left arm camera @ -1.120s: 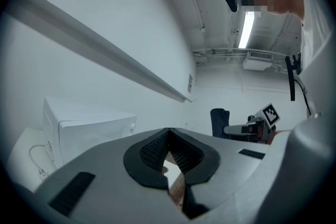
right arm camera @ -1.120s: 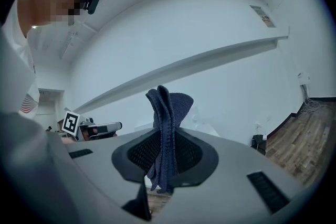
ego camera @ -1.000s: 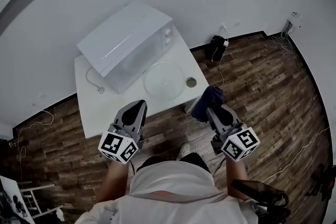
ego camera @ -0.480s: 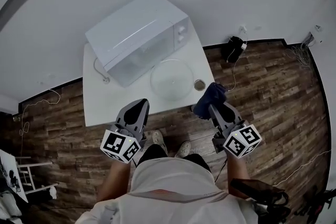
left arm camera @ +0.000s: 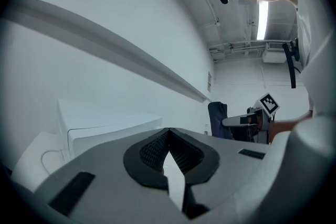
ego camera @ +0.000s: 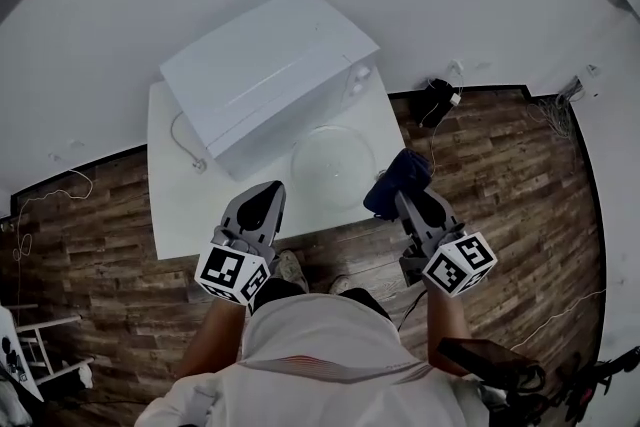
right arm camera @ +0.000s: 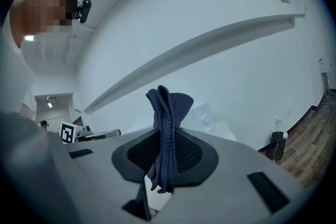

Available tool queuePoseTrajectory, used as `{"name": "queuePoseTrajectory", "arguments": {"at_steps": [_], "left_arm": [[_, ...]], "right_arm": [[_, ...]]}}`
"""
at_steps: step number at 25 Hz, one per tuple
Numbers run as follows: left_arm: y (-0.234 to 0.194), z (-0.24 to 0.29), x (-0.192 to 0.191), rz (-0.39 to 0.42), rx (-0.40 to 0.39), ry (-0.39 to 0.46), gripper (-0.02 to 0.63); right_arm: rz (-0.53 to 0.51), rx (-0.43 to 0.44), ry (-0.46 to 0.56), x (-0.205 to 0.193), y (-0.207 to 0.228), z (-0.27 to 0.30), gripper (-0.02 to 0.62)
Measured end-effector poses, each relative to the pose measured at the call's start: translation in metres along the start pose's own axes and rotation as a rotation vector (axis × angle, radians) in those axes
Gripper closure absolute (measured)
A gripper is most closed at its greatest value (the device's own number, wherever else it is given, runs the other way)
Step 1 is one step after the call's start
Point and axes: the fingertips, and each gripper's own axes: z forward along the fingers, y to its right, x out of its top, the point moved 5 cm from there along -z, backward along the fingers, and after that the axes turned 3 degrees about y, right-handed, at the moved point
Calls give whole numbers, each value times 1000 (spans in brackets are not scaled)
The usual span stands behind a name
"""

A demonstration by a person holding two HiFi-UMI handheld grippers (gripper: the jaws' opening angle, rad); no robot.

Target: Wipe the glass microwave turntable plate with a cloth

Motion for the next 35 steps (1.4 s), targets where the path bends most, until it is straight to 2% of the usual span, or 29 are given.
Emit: {"name": "queuePoseTrajectory", "arguments": {"at_steps": [5,10,16,20,23,29,35], "left_arm": [[-29,3,-11,-37,-2,-23,597],[-36,8,-19,-29,-5,-41,597],[-46,14,-25,-19,58,-41,597],[-42,25,-30,-18,93,-41,597],[-35,33,-37,-19,113,-57,597],[-30,34,-66,-30,168,-100,597],[-33,37,-93,-35,207,-124,597]], "right_arm": [[-3,9,-33,-8,-14,35,529],[19,22,-77,-15,-11,54,529],[29,67,-121,-18,4,75,529],[121,120,-171,-31,27,87,529],[207,155,-274,-56,45,107,529],[261,184,-570,-137,63,174,529],[280,234,-721,-183,58,215,529]]}}
